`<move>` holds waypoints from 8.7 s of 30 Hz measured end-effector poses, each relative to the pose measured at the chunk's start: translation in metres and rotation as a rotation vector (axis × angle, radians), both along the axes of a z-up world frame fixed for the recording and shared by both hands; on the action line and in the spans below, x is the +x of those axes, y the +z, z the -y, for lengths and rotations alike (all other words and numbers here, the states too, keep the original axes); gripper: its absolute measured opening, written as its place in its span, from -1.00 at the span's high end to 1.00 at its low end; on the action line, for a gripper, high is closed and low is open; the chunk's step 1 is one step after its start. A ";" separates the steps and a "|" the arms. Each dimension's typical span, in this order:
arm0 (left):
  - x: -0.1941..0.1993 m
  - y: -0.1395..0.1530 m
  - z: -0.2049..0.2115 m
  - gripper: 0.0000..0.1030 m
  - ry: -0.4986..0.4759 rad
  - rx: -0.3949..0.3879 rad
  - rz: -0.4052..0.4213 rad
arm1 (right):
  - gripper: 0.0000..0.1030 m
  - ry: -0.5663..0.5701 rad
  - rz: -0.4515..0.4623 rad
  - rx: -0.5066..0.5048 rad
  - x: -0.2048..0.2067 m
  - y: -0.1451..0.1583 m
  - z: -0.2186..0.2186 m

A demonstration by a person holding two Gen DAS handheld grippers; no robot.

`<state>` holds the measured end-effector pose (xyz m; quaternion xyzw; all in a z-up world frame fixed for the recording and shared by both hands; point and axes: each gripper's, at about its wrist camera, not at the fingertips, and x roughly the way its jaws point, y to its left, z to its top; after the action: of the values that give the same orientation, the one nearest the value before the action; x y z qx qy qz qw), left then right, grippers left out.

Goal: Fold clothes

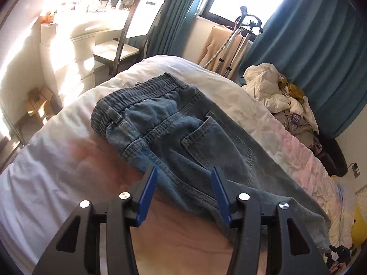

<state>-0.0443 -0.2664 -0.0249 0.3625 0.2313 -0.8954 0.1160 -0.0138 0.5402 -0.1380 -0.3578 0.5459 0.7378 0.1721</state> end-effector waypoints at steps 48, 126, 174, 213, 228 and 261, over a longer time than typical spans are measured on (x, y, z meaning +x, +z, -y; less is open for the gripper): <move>-0.050 -0.059 -0.287 0.02 -0.569 -0.202 0.097 | 0.96 0.090 0.037 0.592 -0.197 0.013 0.023; -0.075 -0.077 -0.225 0.02 -0.327 -0.305 0.189 | 0.60 0.059 -0.084 0.253 -0.080 -0.034 0.000; -0.064 -0.048 -0.144 0.02 -0.162 0.018 0.030 | 0.89 0.886 -0.298 1.167 -0.096 0.019 0.500; -0.062 -0.056 -0.239 0.02 -0.620 0.018 -0.060 | -0.05 0.941 -0.154 0.558 -0.092 -0.010 0.345; -0.073 -0.086 -0.274 0.04 -0.638 -0.184 0.035 | -0.07 0.945 -0.136 0.590 -0.087 -0.001 0.349; -0.065 -0.077 -0.265 0.90 -0.514 -0.249 0.074 | -0.08 0.980 -0.146 0.661 -0.085 -0.003 0.363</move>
<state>-0.1093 -0.0014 -0.1018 0.4245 0.0158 -0.9031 -0.0630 -0.0986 0.1775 -0.1415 -0.4437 0.0688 0.8848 -0.1243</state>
